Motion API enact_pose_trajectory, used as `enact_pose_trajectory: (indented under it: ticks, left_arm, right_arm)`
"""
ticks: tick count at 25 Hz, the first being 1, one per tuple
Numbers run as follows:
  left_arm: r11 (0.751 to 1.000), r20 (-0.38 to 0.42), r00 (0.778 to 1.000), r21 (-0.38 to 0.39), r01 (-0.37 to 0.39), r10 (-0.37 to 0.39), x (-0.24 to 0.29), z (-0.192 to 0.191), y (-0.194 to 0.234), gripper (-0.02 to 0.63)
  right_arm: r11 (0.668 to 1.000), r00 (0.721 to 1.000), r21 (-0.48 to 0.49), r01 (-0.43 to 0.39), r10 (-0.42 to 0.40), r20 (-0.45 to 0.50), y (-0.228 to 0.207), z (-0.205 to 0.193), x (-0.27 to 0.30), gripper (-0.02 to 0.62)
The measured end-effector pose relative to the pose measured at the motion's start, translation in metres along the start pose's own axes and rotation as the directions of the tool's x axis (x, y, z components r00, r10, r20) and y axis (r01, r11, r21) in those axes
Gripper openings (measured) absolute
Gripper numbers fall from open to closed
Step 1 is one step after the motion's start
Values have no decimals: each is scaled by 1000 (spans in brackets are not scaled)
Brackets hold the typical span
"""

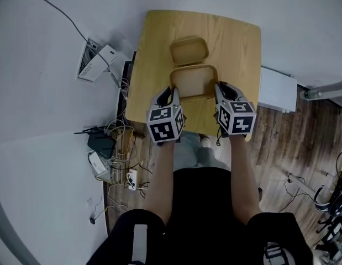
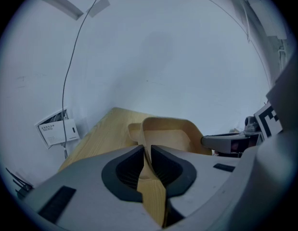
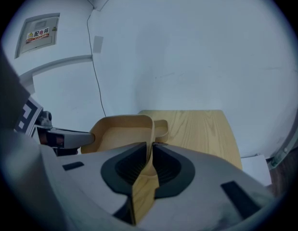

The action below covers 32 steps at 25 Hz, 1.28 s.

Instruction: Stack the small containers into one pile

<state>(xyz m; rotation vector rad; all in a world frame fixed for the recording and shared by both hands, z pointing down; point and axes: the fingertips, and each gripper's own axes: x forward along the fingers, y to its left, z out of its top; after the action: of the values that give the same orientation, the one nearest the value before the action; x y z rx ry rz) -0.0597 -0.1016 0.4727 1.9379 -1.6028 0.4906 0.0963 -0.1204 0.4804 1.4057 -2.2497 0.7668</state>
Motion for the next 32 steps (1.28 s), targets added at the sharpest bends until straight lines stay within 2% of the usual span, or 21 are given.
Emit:
enact_pose_trajectory:
  ticks: [12,32]
  left_arm:
    - [999,-75,997,-35,-2,-1,35,-16,17,54]
    - [999,-168,985,-49,16,-24,74,-44,31,55]
  right_arm:
    - [1000,998,31,3,-1,-67,-7,-15,35,46]
    - [997,988,63,43,-33,-148,-21,-40,68,44]
